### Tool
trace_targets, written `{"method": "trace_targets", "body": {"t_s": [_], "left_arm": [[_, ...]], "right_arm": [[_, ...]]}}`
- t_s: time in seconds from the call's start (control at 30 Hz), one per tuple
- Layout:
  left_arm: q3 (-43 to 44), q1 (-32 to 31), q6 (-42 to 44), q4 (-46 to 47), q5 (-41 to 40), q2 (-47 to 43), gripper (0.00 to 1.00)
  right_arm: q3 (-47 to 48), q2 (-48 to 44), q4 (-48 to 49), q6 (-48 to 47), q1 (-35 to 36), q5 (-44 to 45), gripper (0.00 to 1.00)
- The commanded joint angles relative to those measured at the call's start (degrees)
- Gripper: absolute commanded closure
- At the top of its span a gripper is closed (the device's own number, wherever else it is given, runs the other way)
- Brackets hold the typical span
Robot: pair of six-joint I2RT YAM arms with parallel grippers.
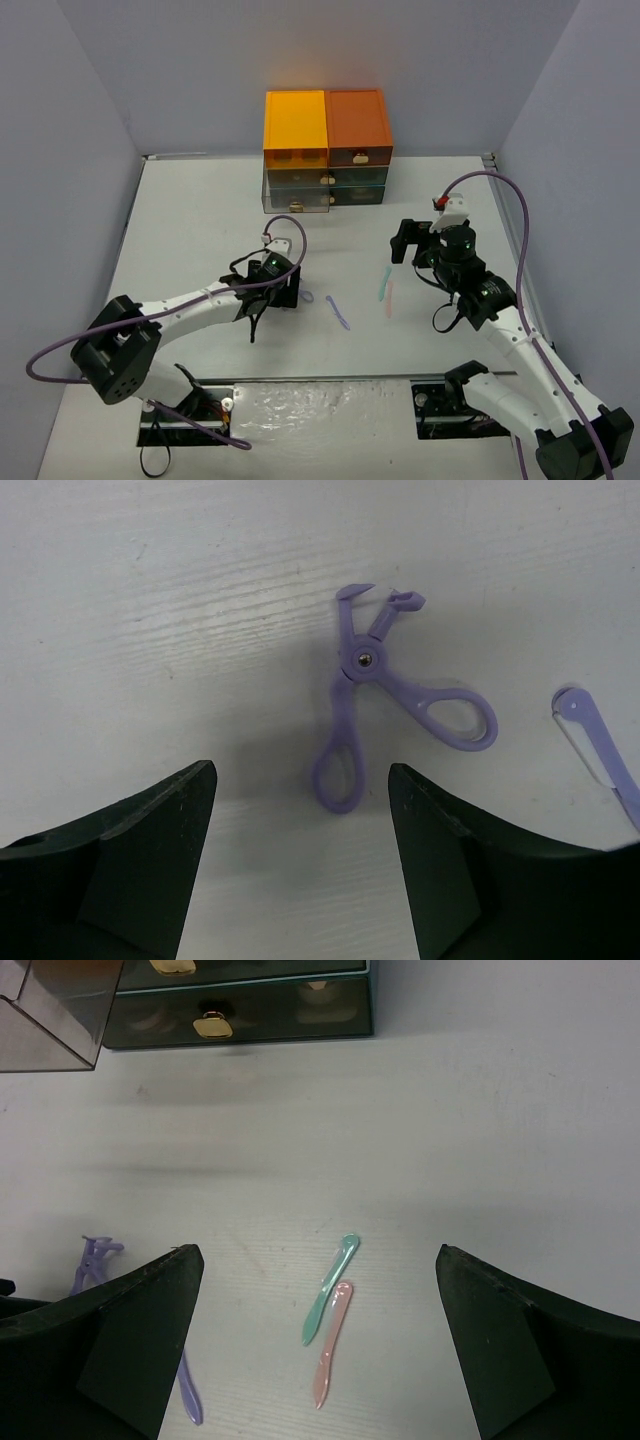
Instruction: Organize the makeup
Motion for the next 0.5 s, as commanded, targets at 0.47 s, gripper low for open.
{"method": "trace_targets", "body": {"t_s": [0.47], "left_arm": [[-0.5,-0.3,-1.0,7.0,-1.4,6.9,0.64]], "right_arm": [[-0.2,0.7,3.8,1.0,-0.3,-0.3,0.00]]}}
